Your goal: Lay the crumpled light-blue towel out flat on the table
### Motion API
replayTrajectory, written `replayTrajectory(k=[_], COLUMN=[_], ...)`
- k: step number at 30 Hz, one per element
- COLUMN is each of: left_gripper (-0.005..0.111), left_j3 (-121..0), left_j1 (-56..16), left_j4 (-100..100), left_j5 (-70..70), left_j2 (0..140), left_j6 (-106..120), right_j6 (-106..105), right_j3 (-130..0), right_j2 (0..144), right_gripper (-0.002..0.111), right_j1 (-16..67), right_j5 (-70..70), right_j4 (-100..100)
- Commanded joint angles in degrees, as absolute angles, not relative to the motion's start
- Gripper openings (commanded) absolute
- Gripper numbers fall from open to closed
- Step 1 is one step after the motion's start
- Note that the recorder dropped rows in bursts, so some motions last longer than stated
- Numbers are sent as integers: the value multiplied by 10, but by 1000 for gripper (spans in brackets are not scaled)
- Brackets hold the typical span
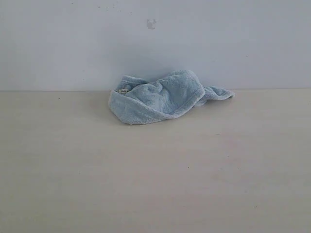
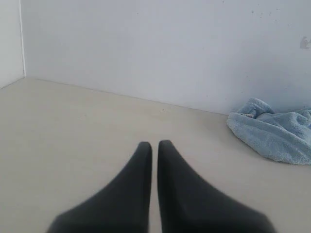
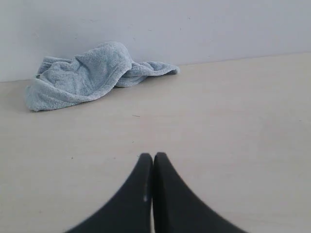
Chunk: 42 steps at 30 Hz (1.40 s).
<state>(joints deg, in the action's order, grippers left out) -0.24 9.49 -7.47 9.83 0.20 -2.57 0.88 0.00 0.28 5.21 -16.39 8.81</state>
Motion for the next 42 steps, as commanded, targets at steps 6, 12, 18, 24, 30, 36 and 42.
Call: replayTrajectory(k=[6, 12, 18, 24, 30, 36, 42], left_gripper=[4, 4, 4, 4, 4, 4, 4], left_j3=[0, 0, 0, 0, 0, 0, 0], left_j1=[97, 97, 97, 97, 97, 97, 97], left_j4=[-74, -74, -74, -74, -74, -74, -74], left_j5=[91, 91, 91, 91, 91, 91, 91], left_j2=[0, 0, 0, 0, 0, 0, 0], left_j6=[-30, -30, -30, -30, -30, -30, -30], right_j6=[-25, 11, 136, 154, 46, -46, -151], right_j3=[0, 0, 0, 0, -84, -187, -301], right_j2=[0, 0, 0, 0, 0, 128, 406], right_gripper=[0, 0, 0, 0, 0, 0, 0], right_j1=[51, 51, 52, 52, 52, 52, 52], right_j5=[-145, -82, -20, 15, -173, -237, -212], right_j4=[56, 85, 288, 315, 310, 309, 309])
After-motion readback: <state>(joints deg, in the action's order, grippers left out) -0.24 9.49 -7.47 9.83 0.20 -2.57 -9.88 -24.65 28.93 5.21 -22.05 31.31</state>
